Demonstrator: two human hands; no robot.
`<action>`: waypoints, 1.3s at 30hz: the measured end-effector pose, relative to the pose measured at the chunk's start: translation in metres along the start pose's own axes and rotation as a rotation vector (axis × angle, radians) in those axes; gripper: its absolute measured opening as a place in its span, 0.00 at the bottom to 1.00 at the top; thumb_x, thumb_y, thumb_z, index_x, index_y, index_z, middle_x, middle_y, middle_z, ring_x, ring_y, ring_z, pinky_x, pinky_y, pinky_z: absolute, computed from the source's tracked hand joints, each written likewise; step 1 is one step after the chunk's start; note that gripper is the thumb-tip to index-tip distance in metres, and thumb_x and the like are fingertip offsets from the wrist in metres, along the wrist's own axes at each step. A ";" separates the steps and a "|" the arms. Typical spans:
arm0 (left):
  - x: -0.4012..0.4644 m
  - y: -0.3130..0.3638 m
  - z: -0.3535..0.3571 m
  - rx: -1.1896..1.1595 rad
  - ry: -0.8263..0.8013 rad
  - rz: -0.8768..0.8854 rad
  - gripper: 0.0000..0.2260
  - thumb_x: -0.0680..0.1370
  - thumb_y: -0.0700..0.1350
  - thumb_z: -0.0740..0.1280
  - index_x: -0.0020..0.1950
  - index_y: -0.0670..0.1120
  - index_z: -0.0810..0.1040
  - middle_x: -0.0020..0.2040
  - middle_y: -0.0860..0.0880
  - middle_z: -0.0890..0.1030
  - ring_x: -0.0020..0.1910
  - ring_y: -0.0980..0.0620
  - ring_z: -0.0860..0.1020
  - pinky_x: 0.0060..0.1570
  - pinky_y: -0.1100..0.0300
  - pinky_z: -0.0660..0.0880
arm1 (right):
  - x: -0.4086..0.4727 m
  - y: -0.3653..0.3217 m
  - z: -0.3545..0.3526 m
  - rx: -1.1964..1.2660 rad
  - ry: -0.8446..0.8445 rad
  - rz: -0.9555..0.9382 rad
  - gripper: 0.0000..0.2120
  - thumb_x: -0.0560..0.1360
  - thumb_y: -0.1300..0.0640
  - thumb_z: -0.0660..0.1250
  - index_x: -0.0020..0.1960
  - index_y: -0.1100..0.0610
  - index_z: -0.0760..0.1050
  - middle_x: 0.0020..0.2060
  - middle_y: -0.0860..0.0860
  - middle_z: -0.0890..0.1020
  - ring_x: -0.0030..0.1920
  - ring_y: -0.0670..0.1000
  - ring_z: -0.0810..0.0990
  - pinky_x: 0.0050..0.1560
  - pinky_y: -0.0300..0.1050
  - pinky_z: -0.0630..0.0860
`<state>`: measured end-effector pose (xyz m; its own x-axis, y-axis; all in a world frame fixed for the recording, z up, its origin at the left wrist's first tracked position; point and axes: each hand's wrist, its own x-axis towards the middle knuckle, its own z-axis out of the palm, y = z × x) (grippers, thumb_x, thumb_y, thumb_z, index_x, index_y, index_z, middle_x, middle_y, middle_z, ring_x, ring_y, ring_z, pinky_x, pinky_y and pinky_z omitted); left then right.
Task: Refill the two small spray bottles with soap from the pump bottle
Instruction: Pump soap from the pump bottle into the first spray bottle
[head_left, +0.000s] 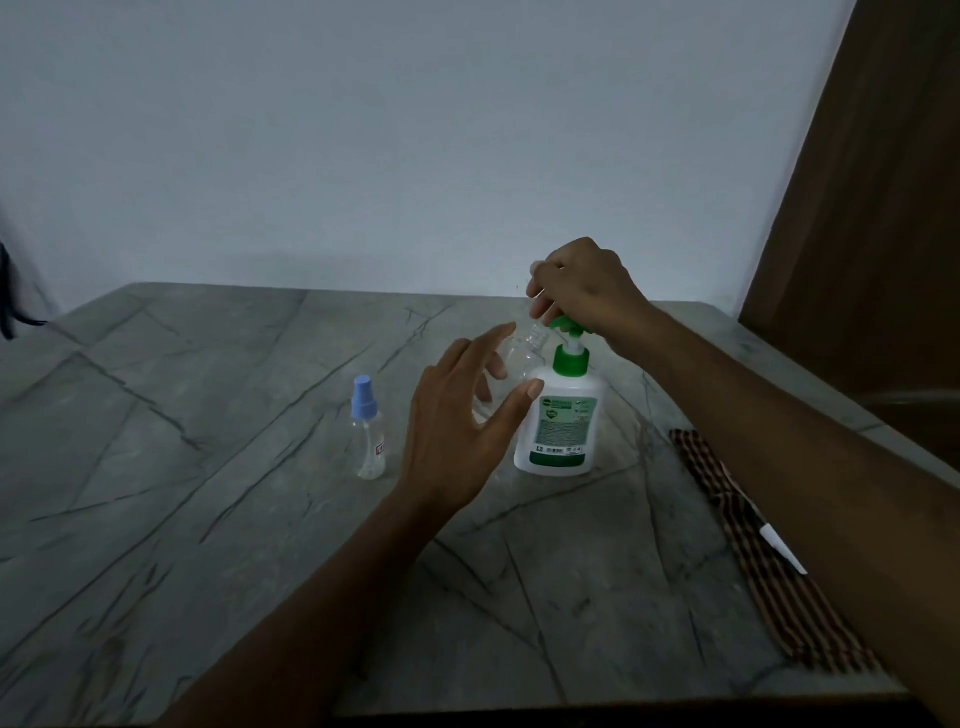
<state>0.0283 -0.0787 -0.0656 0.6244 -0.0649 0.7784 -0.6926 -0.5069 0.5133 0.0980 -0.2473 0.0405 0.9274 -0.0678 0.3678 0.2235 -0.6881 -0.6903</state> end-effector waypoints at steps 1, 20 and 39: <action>0.000 -0.001 0.000 -0.008 -0.002 -0.015 0.20 0.79 0.57 0.69 0.70 0.54 0.74 0.49 0.60 0.78 0.44 0.59 0.77 0.45 0.50 0.78 | 0.000 0.001 0.000 0.005 -0.014 0.010 0.15 0.80 0.53 0.63 0.45 0.61 0.84 0.35 0.53 0.88 0.39 0.54 0.88 0.49 0.50 0.84; 0.006 0.002 0.000 0.012 -0.023 -0.012 0.18 0.78 0.59 0.68 0.65 0.53 0.77 0.52 0.59 0.79 0.46 0.59 0.78 0.49 0.48 0.77 | 0.005 0.008 0.002 -0.011 -0.360 0.159 0.15 0.79 0.51 0.61 0.53 0.60 0.83 0.53 0.59 0.86 0.52 0.59 0.85 0.48 0.49 0.80; 0.008 -0.001 0.002 0.021 -0.015 -0.021 0.18 0.79 0.59 0.66 0.67 0.55 0.76 0.52 0.59 0.78 0.48 0.59 0.77 0.49 0.48 0.78 | 0.007 0.003 0.005 0.012 -0.299 0.205 0.18 0.81 0.54 0.57 0.55 0.64 0.82 0.51 0.58 0.86 0.41 0.55 0.84 0.40 0.43 0.76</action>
<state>0.0351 -0.0804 -0.0609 0.6444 -0.0666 0.7618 -0.6714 -0.5262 0.5219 0.1068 -0.2463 0.0382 0.9996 0.0123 0.0241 0.0261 -0.6732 -0.7390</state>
